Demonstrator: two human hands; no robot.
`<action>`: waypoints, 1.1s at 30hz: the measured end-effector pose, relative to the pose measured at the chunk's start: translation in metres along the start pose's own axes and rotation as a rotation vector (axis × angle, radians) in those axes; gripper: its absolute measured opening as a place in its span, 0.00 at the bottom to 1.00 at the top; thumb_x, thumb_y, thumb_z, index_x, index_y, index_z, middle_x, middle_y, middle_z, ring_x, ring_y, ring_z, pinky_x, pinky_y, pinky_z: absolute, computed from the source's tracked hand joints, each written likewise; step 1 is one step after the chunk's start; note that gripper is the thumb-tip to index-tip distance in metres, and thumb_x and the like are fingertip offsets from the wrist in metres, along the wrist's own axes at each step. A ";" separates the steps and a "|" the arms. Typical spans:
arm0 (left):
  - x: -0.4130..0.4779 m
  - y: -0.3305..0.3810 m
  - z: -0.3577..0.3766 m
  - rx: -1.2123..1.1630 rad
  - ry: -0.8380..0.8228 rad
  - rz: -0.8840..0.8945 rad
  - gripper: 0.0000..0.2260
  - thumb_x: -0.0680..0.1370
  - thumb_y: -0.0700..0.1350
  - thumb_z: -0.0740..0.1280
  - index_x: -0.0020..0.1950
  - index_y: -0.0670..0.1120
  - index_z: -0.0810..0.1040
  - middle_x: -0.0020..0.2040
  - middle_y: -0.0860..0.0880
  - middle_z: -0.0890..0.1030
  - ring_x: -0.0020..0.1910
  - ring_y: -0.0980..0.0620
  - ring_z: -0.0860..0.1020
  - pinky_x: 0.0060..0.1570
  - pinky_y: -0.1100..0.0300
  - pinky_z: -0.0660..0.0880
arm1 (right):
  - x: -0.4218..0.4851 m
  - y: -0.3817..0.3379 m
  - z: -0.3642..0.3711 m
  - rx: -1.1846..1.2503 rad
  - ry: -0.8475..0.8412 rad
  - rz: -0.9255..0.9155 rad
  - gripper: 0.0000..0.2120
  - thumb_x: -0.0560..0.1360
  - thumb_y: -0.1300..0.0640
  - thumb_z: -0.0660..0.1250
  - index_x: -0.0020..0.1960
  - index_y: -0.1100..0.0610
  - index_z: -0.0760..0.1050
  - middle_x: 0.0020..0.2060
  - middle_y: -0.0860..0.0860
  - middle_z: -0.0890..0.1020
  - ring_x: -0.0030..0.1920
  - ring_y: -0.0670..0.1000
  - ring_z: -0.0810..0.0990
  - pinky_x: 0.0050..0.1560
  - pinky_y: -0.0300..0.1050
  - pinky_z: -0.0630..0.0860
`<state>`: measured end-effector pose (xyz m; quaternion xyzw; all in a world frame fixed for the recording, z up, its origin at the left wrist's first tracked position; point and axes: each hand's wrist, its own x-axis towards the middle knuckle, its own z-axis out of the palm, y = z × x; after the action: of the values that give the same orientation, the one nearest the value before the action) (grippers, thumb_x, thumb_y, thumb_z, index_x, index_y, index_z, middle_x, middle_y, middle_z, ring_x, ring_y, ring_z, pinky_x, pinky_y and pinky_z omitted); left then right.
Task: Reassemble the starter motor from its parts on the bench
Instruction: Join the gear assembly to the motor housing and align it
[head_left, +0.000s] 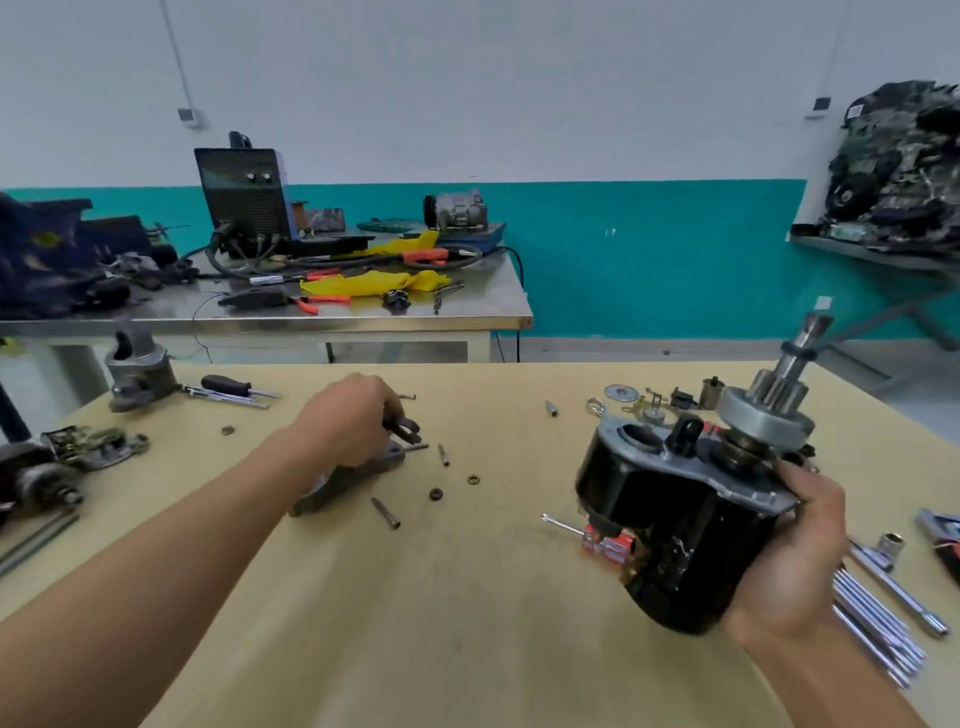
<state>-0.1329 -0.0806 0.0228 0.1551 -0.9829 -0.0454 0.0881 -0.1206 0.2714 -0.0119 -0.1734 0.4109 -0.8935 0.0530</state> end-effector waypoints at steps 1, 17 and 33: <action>0.013 0.003 0.001 0.024 -0.068 0.029 0.10 0.76 0.41 0.71 0.55 0.50 0.85 0.50 0.48 0.84 0.47 0.47 0.81 0.50 0.51 0.82 | -0.001 0.002 0.000 -0.002 0.006 0.011 0.24 0.66 0.37 0.66 0.51 0.53 0.84 0.45 0.57 0.84 0.42 0.59 0.82 0.39 0.55 0.79; 0.087 0.014 0.023 -0.004 -0.485 0.094 0.08 0.71 0.42 0.77 0.35 0.50 0.81 0.34 0.50 0.80 0.32 0.51 0.77 0.22 0.67 0.72 | -0.005 0.015 0.006 -0.062 -0.033 0.171 0.34 0.55 0.32 0.72 0.48 0.58 0.85 0.39 0.63 0.84 0.35 0.62 0.83 0.32 0.56 0.80; -0.046 0.076 0.020 -0.227 -0.407 0.147 0.03 0.70 0.41 0.74 0.38 0.45 0.82 0.36 0.47 0.80 0.32 0.50 0.74 0.32 0.58 0.72 | -0.014 0.020 0.020 -0.121 -0.169 0.237 0.33 0.52 0.32 0.74 0.47 0.55 0.86 0.38 0.61 0.84 0.33 0.59 0.82 0.33 0.52 0.79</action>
<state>-0.1163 0.0074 0.0051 0.0602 -0.9777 -0.1792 -0.0917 -0.1016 0.2477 -0.0188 -0.2013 0.4758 -0.8367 0.1818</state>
